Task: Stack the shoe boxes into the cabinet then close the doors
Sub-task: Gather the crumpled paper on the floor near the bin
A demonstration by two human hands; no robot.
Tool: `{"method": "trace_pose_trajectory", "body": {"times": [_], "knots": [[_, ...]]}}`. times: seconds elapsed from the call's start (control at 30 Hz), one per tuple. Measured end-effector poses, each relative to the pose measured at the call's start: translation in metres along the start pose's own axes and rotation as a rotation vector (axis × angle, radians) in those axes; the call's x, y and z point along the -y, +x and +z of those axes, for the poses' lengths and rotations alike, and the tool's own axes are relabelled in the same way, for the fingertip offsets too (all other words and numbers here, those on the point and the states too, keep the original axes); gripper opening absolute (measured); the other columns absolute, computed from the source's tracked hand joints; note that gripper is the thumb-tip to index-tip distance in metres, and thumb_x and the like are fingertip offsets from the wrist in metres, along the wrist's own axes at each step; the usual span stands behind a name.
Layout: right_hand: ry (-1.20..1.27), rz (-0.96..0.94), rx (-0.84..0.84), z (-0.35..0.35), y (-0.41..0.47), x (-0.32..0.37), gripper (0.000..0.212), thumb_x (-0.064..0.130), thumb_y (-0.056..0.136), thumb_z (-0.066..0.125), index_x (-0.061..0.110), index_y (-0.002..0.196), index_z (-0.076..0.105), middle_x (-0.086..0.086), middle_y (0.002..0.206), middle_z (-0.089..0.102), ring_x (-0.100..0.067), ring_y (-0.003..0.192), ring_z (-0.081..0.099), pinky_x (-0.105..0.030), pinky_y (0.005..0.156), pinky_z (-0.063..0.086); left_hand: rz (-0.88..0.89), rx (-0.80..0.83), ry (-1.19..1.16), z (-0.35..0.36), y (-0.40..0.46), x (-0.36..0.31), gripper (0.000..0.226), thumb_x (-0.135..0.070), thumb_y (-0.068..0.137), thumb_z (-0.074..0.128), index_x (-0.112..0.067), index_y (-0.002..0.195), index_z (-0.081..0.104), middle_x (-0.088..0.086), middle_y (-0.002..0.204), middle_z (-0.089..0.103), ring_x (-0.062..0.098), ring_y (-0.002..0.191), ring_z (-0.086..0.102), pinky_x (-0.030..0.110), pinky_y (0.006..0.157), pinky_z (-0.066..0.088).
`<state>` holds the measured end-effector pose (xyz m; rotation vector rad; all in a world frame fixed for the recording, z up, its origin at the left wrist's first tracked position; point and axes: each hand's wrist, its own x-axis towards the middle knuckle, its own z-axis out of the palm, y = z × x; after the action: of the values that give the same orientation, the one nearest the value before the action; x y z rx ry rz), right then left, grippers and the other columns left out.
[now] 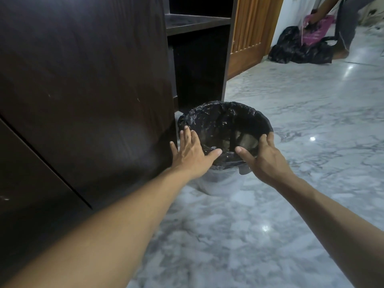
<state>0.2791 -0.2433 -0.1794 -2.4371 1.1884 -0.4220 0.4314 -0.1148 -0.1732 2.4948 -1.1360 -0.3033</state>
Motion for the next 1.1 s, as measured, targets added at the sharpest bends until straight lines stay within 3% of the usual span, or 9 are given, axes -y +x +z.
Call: {"method": "trace_pose_trajectory", "body": {"times": [0.23, 0.43, 0.73, 0.93, 1.1], "knots": [[0.006, 0.063, 0.087, -0.003, 0.019, 0.027, 0.096, 0.06, 0.092, 0.046, -0.004, 0.152, 0.008, -0.02, 0.162, -0.008, -0.041, 0.138, 0.036, -0.041, 0.108, 0.033, -0.042, 0.034, 0.023, -0.013, 0.026, 0.007, 0.102, -0.072, 0.086, 0.04, -0.01, 0.154, -0.002, 0.006, 0.161, -0.02, 0.021, 0.149, -0.017, 0.053, 0.119, -0.007], [0.004, 0.079, 0.104, -0.001, 0.032, 0.04, 0.096, 0.059, 0.092, 0.047, -0.006, 0.152, 0.007, -0.022, 0.161, -0.009, -0.041, 0.137, 0.037, -0.04, 0.105, 0.036, -0.055, 0.047, 0.039, -0.019, 0.042, 0.011, 0.101, -0.072, 0.087, 0.04, -0.01, 0.155, -0.002, 0.006, 0.161, -0.019, 0.022, 0.149, -0.016, 0.05, 0.12, -0.006], [-0.047, 0.102, 0.128, -0.003, 0.04, 0.05, 0.095, 0.057, 0.095, 0.044, -0.006, 0.152, 0.001, -0.024, 0.161, -0.009, -0.038, 0.144, 0.025, -0.039, 0.107, 0.034, -0.062, 0.049, 0.026, -0.022, 0.051, 0.013, 0.1, -0.072, 0.087, 0.039, -0.011, 0.155, -0.003, 0.006, 0.161, -0.02, 0.022, 0.149, -0.016, 0.051, 0.119, -0.006], [0.102, 0.093, 0.097, 0.0, 0.037, 0.045, 0.093, 0.057, 0.094, 0.046, 0.004, 0.155, 0.001, -0.015, 0.163, -0.012, -0.036, 0.145, 0.025, -0.04, 0.111, 0.031, -0.059, 0.027, -0.008, -0.024, 0.04, 0.013, 0.094, -0.069, 0.088, 0.042, -0.021, 0.155, -0.004, 0.005, 0.161, -0.021, 0.025, 0.149, -0.015, 0.055, 0.118, -0.005], [0.225, -0.009, 0.003, 0.002, 0.008, 0.023, 0.085, 0.061, 0.09, 0.049, 0.016, 0.154, 0.014, -0.014, 0.162, 0.008, -0.032, 0.146, 0.021, -0.046, 0.112, 0.028, 0.045, -0.049, -0.109, -0.012, -0.011, 0.028, 0.091, -0.061, 0.089, 0.049, -0.022, 0.155, 0.001, 0.005, 0.163, -0.014, 0.02, 0.15, -0.009, 0.05, 0.12, -0.004]]}}
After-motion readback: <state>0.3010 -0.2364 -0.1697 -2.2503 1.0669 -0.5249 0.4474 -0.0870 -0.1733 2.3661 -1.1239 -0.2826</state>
